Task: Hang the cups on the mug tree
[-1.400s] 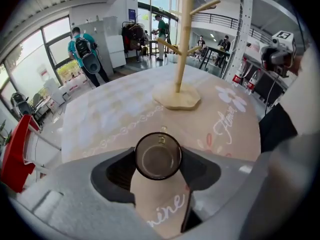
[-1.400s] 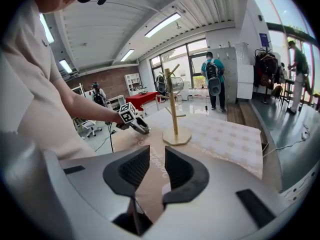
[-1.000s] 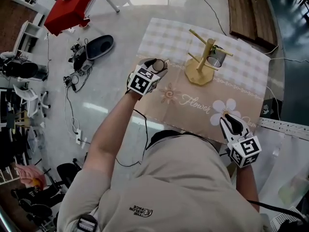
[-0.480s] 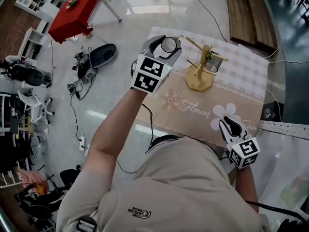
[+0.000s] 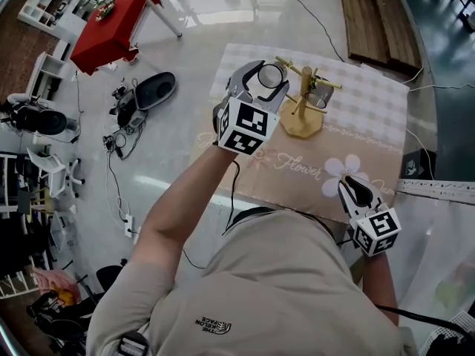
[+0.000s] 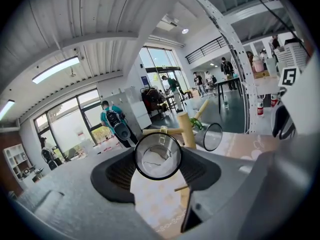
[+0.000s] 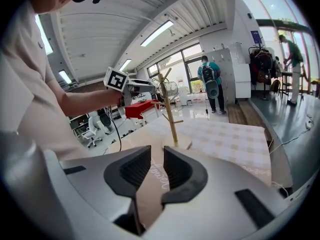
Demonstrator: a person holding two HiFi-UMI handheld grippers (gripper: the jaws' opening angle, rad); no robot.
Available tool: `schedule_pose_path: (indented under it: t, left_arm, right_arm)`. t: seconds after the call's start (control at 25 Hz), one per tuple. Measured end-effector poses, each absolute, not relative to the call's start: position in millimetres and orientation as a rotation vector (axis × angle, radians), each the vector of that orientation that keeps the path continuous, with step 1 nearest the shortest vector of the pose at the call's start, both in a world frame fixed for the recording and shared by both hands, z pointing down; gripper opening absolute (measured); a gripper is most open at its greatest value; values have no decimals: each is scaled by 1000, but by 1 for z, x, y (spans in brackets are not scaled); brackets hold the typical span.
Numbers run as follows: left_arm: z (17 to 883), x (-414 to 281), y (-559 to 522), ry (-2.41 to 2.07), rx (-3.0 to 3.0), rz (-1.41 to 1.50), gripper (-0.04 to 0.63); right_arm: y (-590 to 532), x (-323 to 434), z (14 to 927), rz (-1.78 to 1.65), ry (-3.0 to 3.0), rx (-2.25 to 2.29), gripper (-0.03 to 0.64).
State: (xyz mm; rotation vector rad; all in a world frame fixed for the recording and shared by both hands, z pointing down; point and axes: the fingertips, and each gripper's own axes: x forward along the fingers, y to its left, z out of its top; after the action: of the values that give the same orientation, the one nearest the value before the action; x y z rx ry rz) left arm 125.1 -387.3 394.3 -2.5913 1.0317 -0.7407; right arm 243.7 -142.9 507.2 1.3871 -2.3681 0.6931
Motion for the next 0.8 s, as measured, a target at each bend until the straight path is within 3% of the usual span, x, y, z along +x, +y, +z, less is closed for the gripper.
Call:
schedule_pose_path:
  t: [0.8]
  left_arm:
    - [436,135,-359,993,-2653,-752,270]
  right_arm:
    - [-127,220,500,717,-2370,1420,87]
